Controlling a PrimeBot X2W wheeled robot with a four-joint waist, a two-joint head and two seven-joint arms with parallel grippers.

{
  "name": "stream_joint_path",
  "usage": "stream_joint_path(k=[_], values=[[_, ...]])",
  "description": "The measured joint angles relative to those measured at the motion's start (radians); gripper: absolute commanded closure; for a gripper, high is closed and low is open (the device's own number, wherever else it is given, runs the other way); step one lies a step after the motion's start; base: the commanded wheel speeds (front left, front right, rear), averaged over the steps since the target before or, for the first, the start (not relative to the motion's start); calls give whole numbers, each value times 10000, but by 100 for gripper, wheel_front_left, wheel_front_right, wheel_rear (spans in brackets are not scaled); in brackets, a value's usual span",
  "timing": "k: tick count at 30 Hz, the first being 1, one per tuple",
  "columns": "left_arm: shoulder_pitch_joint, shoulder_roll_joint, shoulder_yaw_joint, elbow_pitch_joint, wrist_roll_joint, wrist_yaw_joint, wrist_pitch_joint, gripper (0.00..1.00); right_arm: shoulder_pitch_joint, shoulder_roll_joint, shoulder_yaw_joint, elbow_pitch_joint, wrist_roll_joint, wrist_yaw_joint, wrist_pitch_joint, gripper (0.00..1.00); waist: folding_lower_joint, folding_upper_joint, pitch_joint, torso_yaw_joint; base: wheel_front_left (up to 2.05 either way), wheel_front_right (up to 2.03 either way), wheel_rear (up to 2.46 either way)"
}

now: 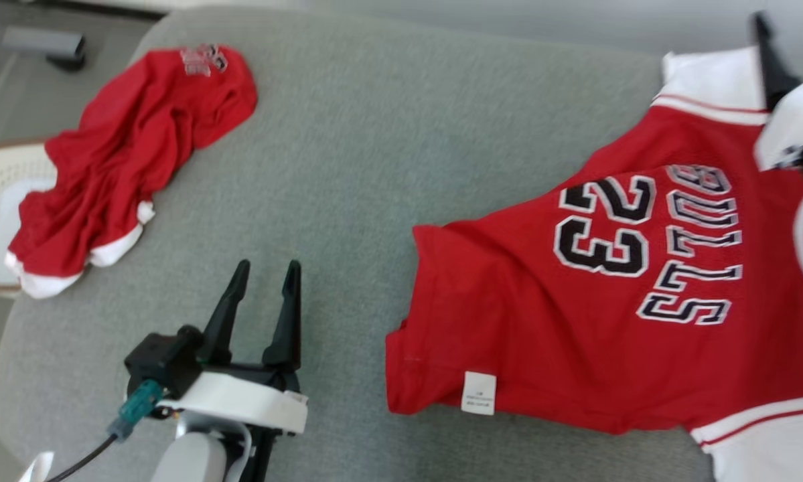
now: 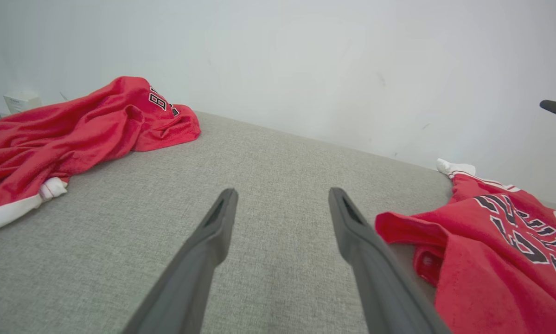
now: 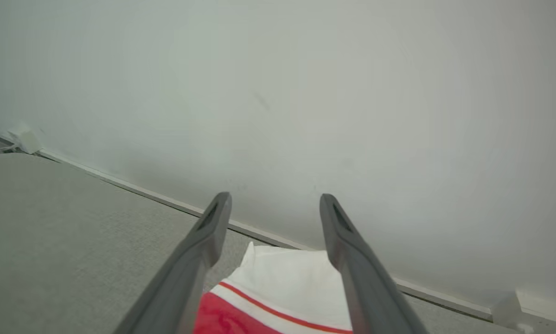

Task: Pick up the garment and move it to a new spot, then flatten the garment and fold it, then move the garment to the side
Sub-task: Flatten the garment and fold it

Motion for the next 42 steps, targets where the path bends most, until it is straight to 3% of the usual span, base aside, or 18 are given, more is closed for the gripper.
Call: stream_joint_path(k=[5, 10, 14, 20, 25, 30, 35, 42], values=[[453, 8, 454, 77, 495, -75, 0, 0, 1194, 209, 679, -1498, 314, 0, -782, 0, -1, 0, -948, -487, 0, 0, 0], [1014, 15, 1045, -12, 798, -86, 0, 0, 2522, 40, 669, -3035, 777, 2, -1104, 0, -2, 0, -1923, -1118, 0, 0, 0], [1368, 21, 1444, -167, 1037, -113, 0, 0, 3793, -217, 253, -4426, 888, 2, -1158, 0, -3, 0, -2566, -1700, 0, 0, 0], [1833, 19, 1758, -244, 1160, -178, 0, 0, 6256, -474, -1338, -6462, -82, 0, -1160, 0, -4, 0, -3350, -2463, 0, 0, 0], [2077, 10, 1820, -318, 1187, -221, 0, 0, 8739, 165, -3216, -7931, -1078, 0, -1162, 0, -4, 1, -3738, -2827, 0, 0, 0], [2429, 8, 1781, -364, 1070, -263, 0, 0, 10989, 1287, -4849, -9066, -1555, 0, -1160, 0, -4, 0, -3853, -2957, 0, 0, 0], [2711, 8, 1772, -466, 901, -267, 0, 0, 12041, 1753, -5584, -9620, -2268, 0, -1162, 0, -3, 1, -3892, -3079, 0, 0, 0], [2792, 6, 1647, -504, 788, -186, 0, 0, 12264, 1956, -5800, -9680, -2861, 0, -1162, 0, -3, 1, -3908, -3122, 0, 0, 0]])
